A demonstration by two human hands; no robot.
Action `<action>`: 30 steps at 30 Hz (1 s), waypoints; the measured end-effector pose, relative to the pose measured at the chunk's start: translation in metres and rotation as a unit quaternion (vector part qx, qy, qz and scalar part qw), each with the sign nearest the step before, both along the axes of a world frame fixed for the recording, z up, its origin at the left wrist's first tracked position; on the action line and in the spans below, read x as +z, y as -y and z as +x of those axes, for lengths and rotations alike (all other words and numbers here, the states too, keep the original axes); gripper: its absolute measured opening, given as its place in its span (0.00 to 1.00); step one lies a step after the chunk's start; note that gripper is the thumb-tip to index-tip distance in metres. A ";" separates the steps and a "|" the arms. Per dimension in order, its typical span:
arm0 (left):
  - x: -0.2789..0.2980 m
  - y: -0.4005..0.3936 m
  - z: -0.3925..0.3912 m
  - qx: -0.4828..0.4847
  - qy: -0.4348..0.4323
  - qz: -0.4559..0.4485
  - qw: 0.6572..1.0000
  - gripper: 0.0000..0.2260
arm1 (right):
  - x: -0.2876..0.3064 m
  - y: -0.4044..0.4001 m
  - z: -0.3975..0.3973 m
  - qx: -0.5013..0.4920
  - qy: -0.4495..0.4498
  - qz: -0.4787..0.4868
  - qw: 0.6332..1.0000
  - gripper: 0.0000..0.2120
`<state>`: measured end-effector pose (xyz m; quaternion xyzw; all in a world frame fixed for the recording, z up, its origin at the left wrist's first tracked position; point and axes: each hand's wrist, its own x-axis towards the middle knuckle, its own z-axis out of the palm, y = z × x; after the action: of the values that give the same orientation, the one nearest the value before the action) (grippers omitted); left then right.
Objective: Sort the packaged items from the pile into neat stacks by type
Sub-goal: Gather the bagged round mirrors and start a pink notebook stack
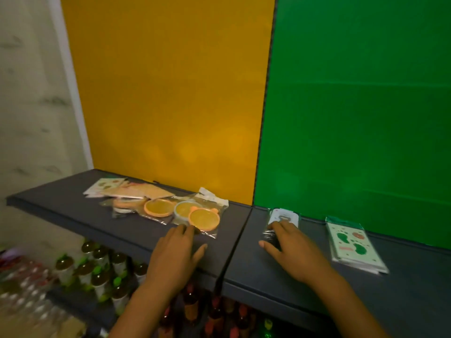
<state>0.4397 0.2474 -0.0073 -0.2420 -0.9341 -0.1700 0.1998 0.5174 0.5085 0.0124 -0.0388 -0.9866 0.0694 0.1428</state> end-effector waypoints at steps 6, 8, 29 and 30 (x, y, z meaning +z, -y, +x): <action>-0.003 0.090 -0.007 0.055 0.010 0.014 0.998 0.18 | -0.002 0.081 -0.037 0.060 -0.004 0.003 0.998 0.24; -0.005 0.111 -0.011 0.070 0.010 0.024 0.997 0.17 | -0.003 0.102 -0.047 0.081 -0.005 0.000 0.997 0.24; 0.009 0.137 -0.130 0.150 0.054 0.083 0.984 0.16 | 0.003 0.132 -0.217 0.169 -0.033 -0.050 0.984 0.23; 0.010 0.131 -0.139 0.147 0.063 0.090 0.983 0.16 | 0.002 0.128 -0.224 0.170 -0.035 -0.052 0.983 0.23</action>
<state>0.3009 0.1162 0.0023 -0.0719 -0.9511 -0.2370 0.1844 0.2934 0.3806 0.0147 0.1250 -0.9681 0.1454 0.1611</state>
